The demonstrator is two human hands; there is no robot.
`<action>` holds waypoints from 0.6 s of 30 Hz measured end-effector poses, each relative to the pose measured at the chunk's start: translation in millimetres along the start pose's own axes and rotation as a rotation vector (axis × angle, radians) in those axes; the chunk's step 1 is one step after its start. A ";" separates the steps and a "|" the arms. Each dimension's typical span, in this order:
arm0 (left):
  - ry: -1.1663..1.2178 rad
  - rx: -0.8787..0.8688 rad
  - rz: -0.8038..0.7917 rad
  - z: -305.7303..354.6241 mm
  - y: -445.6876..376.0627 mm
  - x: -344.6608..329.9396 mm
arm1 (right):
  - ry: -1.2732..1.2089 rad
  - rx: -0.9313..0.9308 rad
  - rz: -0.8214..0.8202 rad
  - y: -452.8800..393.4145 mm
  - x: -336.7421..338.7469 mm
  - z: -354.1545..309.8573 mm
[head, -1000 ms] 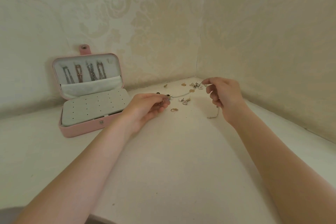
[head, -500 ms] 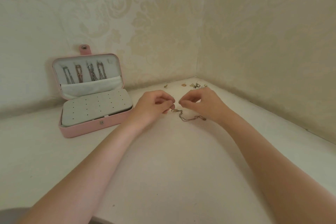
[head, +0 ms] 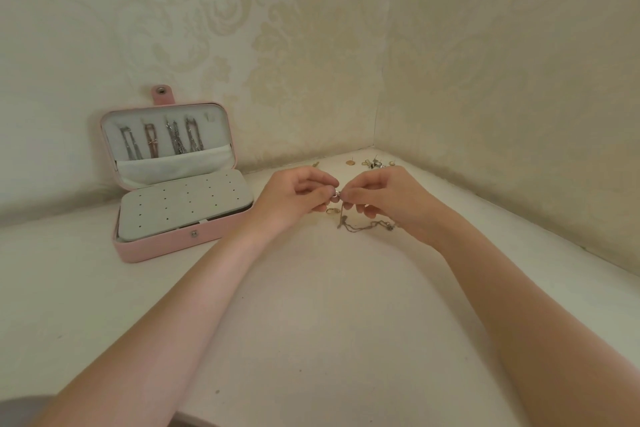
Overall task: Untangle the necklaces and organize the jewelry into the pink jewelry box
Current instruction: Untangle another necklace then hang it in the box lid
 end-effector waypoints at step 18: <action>0.204 -0.109 0.216 14.5 5.1 10.8 | -0.104 0.022 0.020 0.6 6.1 -2.8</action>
Point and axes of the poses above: each hand's wrist, its own y-axis away from the middle knuckle, its own x-axis out of the back of the hand, z = x × y, the point moved 5 cm from there along -y, towards the middle knuckle, and after that the axes turned 7 degrees about -z, right-handed, at the moved point
